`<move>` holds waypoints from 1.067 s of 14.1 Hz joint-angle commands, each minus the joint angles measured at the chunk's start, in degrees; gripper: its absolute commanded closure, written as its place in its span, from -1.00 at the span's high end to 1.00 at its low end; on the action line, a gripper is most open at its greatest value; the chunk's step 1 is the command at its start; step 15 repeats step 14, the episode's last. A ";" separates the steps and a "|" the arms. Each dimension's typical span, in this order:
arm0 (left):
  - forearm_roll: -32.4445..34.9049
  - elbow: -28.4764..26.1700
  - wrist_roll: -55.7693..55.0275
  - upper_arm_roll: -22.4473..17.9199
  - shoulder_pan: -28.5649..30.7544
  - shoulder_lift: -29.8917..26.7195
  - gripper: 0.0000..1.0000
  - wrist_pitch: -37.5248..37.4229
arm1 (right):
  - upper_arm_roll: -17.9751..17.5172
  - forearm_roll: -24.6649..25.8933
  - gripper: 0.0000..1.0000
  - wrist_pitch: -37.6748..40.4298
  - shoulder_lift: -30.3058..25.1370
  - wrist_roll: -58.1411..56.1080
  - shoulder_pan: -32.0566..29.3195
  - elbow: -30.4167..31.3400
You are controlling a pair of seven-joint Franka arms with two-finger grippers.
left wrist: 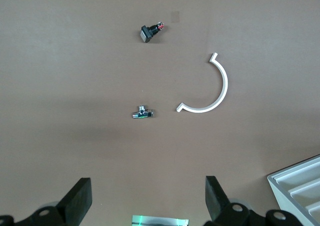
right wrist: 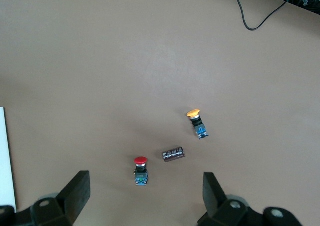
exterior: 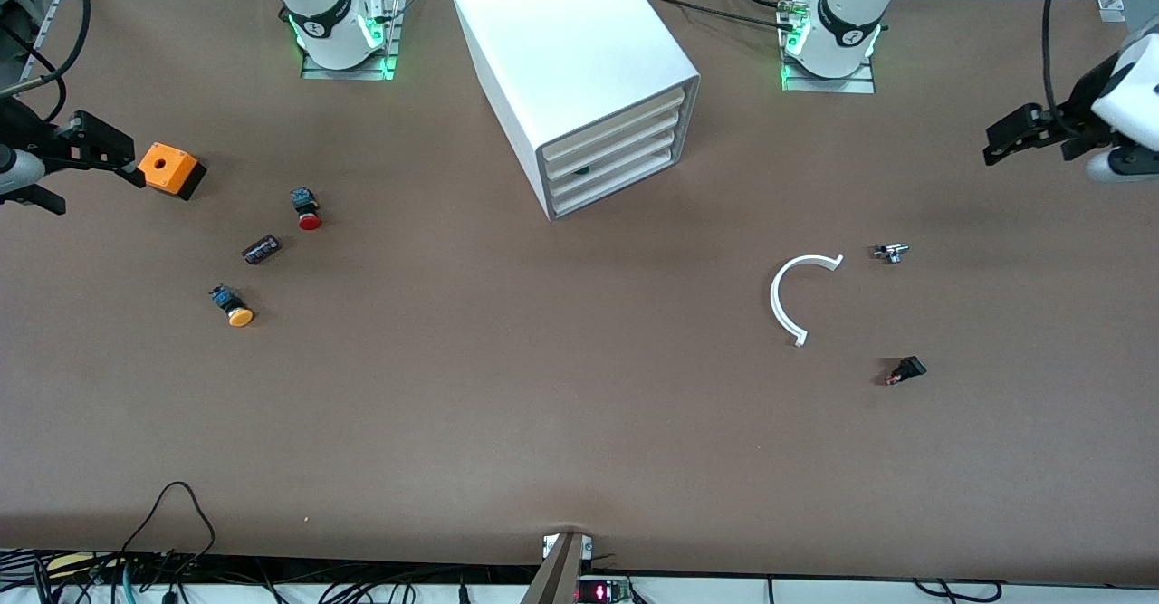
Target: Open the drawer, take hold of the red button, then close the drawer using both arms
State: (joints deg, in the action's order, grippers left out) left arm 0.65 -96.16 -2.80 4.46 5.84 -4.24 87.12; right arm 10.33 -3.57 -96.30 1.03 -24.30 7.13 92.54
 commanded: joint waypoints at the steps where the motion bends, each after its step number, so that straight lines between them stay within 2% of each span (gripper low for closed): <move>1: 2.69 7.03 1.57 -0.33 -0.74 3.27 1.00 -3.54 | -0.31 0.85 1.00 1.12 0.55 0.31 -0.36 -1.40; 6: 2.43 7.13 1.84 -0.33 -0.83 5.47 1.00 -2.66 | -0.22 0.85 1.00 1.12 0.56 0.31 -0.45 -1.40; 9: 2.17 7.04 1.75 -0.24 -0.83 5.65 1.00 1.72 | -0.39 0.85 1.00 1.55 0.47 0.48 -0.28 -1.40; 12: 2.16 7.04 1.57 -0.33 -0.83 5.65 1.00 2.61 | -0.57 0.85 1.00 1.56 0.38 0.66 -0.10 -1.40; 15: 2.34 7.04 2.18 -0.24 -0.83 5.56 1.00 3.40 | -1.01 1.02 1.00 1.64 0.38 4.77 0.25 -1.40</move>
